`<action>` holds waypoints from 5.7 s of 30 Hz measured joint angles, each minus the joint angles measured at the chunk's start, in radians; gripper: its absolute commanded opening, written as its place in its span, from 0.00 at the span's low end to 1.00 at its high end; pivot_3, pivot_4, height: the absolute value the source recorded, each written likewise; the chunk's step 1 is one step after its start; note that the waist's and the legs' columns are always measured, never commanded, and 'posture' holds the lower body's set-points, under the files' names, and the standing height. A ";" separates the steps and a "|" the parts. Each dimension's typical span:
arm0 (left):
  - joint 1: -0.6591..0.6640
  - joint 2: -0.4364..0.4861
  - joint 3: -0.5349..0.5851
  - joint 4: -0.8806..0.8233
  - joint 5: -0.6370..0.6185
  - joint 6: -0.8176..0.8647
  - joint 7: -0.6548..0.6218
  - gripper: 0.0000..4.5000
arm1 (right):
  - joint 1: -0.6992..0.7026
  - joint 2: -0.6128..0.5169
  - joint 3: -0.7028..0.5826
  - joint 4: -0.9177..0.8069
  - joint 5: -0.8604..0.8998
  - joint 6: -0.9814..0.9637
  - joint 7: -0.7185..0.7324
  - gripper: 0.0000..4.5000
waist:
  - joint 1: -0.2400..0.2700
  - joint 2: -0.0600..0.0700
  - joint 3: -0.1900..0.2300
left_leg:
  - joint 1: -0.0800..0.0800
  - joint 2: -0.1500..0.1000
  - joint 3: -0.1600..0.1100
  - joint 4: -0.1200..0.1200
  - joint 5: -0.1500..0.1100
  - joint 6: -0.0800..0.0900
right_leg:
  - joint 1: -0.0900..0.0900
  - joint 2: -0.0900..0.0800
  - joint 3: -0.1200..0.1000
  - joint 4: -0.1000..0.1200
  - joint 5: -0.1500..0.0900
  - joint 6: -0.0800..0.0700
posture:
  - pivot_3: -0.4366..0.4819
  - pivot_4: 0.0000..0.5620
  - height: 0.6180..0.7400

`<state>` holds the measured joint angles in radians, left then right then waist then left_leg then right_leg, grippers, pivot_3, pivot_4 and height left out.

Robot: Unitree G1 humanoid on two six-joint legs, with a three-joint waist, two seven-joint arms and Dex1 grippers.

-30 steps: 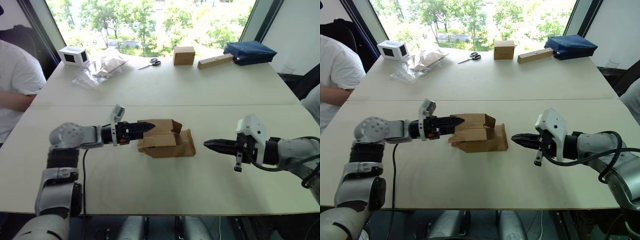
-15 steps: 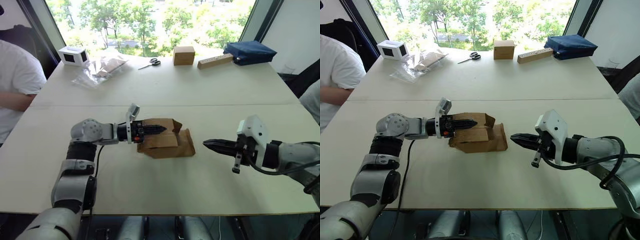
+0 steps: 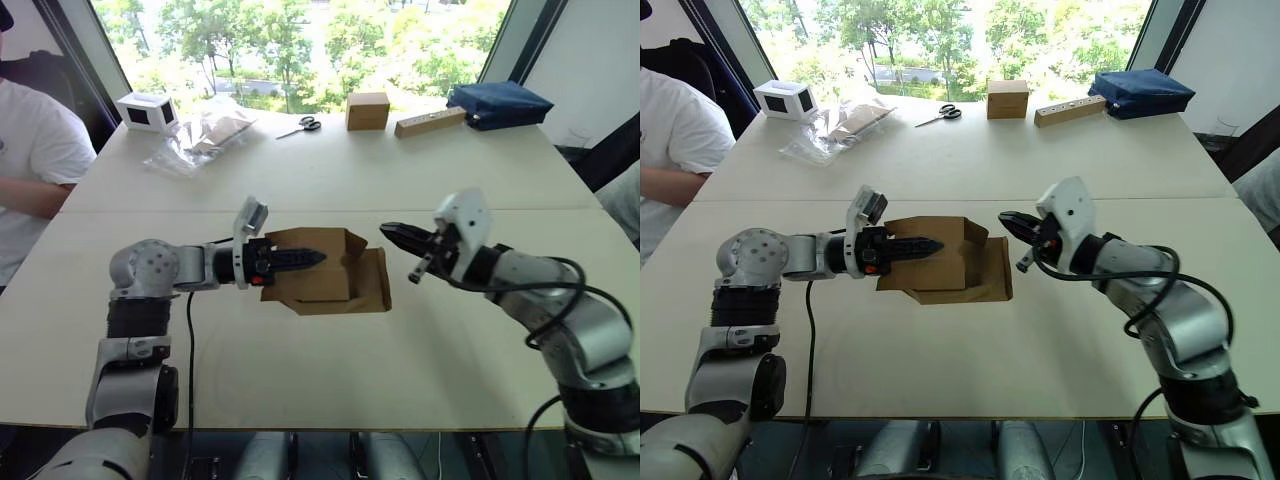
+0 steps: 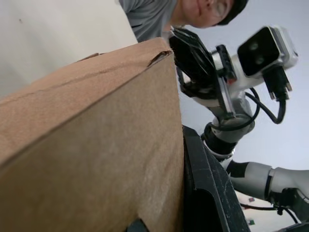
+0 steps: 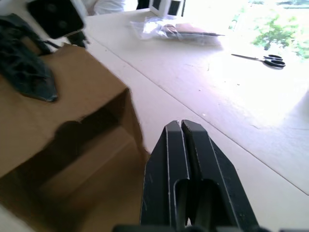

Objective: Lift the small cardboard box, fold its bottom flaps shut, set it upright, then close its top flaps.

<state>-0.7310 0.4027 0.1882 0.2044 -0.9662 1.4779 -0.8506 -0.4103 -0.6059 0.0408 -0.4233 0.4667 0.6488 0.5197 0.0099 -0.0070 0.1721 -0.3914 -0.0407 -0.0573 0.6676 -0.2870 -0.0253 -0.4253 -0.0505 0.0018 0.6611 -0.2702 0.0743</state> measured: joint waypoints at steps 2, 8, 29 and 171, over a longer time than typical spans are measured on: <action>0.001 -0.004 0.007 -0.013 -0.006 0.001 0.008 0.01 | -0.011 0.023 0.048 0.018 -0.042 -0.029 0.002 0.00 | 0.001 0.000 0.000 | 0.000 0.000 0.000 0.000 0.000 0.000 | 0.000 0.000 0.000 0.000 0.000 0.000 | 0.48 0.27 1.00; 0.002 -0.011 0.032 -0.015 -0.011 0.007 0.029 0.01 | -0.012 0.072 0.118 0.018 -0.075 -0.048 0.033 0.00 | -0.003 0.000 0.000 | 0.000 0.000 0.000 0.000 0.000 0.000 | 0.000 0.000 0.000 0.001 0.000 0.000 | 0.48 0.27 1.00; 0.023 0.008 0.106 -0.055 -0.052 0.039 0.087 0.01 | 0.057 -0.004 -0.037 -0.063 -0.057 -0.016 0.112 0.00 | 0.000 0.000 0.000 | 0.000 0.000 0.000 0.000 0.000 0.000 | -0.001 0.000 0.000 0.002 0.000 0.000 | 0.48 0.27 1.00; 0.021 -0.026 0.178 -0.130 -0.433 0.030 0.405 0.00 | 0.192 0.051 -0.322 0.230 1.085 0.220 -0.221 0.93 | -0.025 -0.001 0.000 | 0.000 0.001 0.001 -0.001 -0.003 0.006 | -0.001 0.002 0.001 0.002 0.000 0.000 | 0.48 0.27 1.00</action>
<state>-0.7103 0.3768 0.3659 0.0749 -1.3991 1.5074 -0.4452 -0.2187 -0.5546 -0.2817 -0.1934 1.5512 0.8686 0.2987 -0.0153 -0.0076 0.1723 -0.3911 -0.0395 -0.0564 0.6669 -0.2904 -0.0190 -0.4263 -0.0487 0.0031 0.6632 -0.2704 0.0741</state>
